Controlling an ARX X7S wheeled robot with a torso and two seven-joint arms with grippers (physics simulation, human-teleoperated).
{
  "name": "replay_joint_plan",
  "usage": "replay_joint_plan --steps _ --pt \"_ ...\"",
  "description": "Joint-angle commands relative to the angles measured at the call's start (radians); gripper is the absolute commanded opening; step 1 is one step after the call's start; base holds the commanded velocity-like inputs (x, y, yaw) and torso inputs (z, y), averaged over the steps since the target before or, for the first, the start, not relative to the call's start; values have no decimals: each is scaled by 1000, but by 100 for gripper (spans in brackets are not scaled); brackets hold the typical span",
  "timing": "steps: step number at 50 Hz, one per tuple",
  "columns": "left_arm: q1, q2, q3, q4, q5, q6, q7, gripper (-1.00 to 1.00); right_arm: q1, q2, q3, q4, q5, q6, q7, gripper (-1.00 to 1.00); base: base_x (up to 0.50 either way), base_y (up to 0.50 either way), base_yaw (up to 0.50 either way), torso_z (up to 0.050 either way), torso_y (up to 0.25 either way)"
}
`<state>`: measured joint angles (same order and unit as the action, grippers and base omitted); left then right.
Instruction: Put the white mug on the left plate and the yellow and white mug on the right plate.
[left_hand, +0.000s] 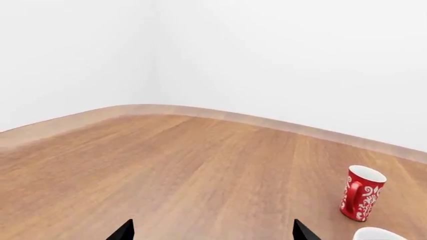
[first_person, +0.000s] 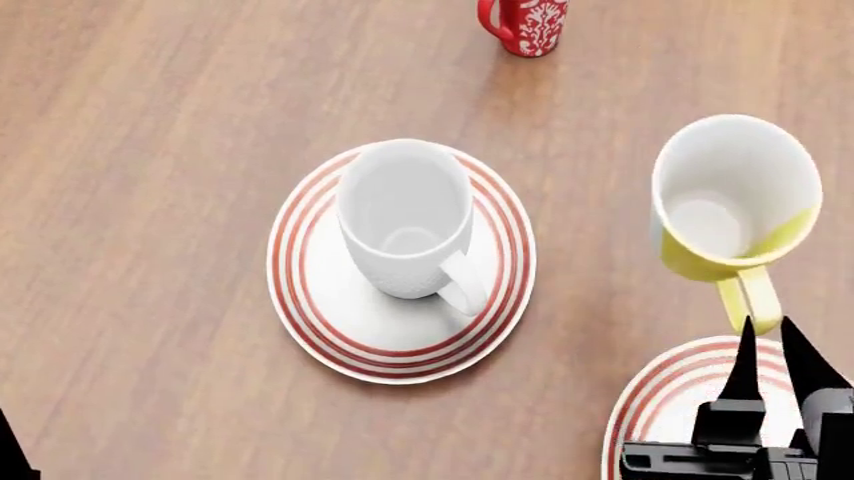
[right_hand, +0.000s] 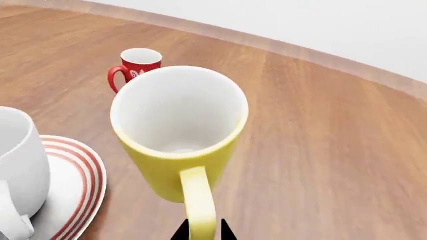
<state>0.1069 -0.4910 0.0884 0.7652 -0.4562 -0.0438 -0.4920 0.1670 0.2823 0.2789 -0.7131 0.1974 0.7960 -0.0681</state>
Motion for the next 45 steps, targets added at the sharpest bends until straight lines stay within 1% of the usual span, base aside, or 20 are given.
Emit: replay_joint_plan --steps 1,9,17,29,45 --pt "-5 -2 3 1 -1 -5 -5 100 -160 -6 127 -125 43 -24 -35 -100 0 0 0 0 0" --pt "-11 -4 2 -3 -5 -8 -6 100 -257 -25 191 -170 67 -57 -56 -100 0 0 0 0 0" --pt "-13 -5 3 -3 -5 -8 -9 100 -368 -56 248 -188 83 -133 -89 -100 0 0 0 0 0" --pt "-17 -7 7 -3 -5 -9 -11 100 -469 -102 251 -127 63 -267 -117 -100 0 0 0 0 1" --pt "-17 -8 14 1 -3 -8 -13 100 -539 -138 269 -54 74 -377 -139 -100 0 0 0 0 0"
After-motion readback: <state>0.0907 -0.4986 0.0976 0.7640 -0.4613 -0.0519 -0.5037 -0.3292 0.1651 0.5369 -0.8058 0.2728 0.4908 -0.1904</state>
